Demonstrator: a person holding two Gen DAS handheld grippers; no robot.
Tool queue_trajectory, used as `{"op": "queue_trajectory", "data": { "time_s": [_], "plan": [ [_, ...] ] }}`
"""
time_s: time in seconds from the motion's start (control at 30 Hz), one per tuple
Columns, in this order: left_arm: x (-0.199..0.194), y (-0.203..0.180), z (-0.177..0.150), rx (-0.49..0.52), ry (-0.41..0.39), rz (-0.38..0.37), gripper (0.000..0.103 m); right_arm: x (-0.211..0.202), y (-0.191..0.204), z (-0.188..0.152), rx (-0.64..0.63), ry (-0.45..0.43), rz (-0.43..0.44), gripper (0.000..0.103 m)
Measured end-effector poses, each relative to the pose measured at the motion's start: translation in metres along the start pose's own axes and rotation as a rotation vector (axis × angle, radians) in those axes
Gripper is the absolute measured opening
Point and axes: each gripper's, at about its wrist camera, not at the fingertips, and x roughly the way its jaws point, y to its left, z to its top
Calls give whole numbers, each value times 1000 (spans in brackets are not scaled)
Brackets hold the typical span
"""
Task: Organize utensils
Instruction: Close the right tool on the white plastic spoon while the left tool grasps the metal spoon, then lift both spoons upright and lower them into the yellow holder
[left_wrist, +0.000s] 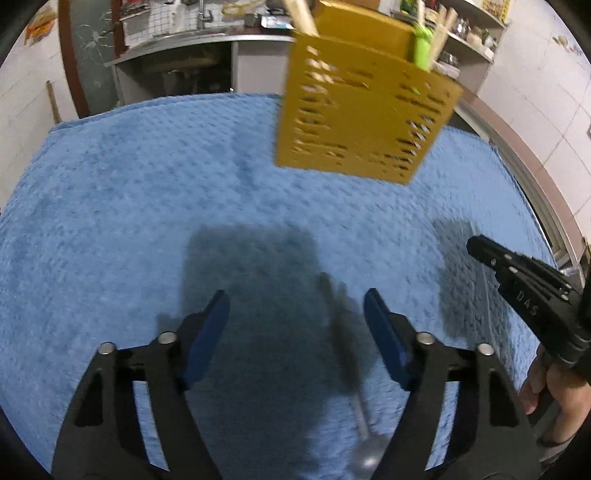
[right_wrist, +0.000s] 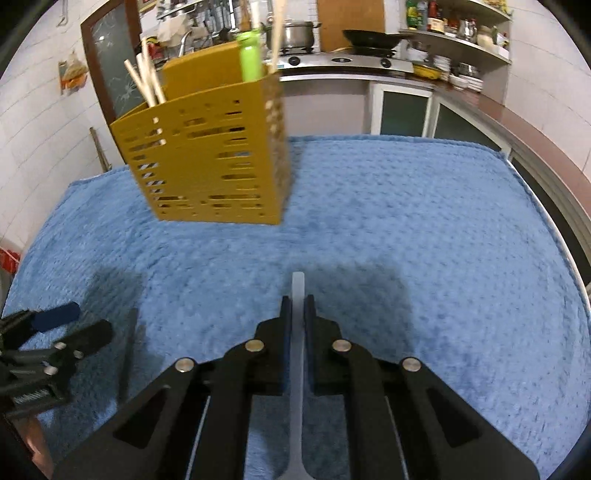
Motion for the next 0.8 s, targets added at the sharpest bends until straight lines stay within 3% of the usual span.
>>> {"op": "queue_trajectory", "data": {
  "time_s": [0.07,0.17,0.3,0.37,0.6,0.8],
  "plan": [
    [9,-12,-3,9,43,-7,45,1,-7,0,8,2,-1,7],
    [19,-21,-5,23,90,0,36,3,-14,-1,21,0,1,7],
    [25,-27,1,29,93,26,26,2,-23,0,42,-4,12,7],
    [28,-30,4,27,110,19,10,2,-26,-1,45,0,12,7],
    [36,-48,10,82,111,54,9,3,-31,-1,59,6,26,7],
    [32,-42,19,69,106,27,8,-3,-30,-5,50,4,29,7]
  ]
}}
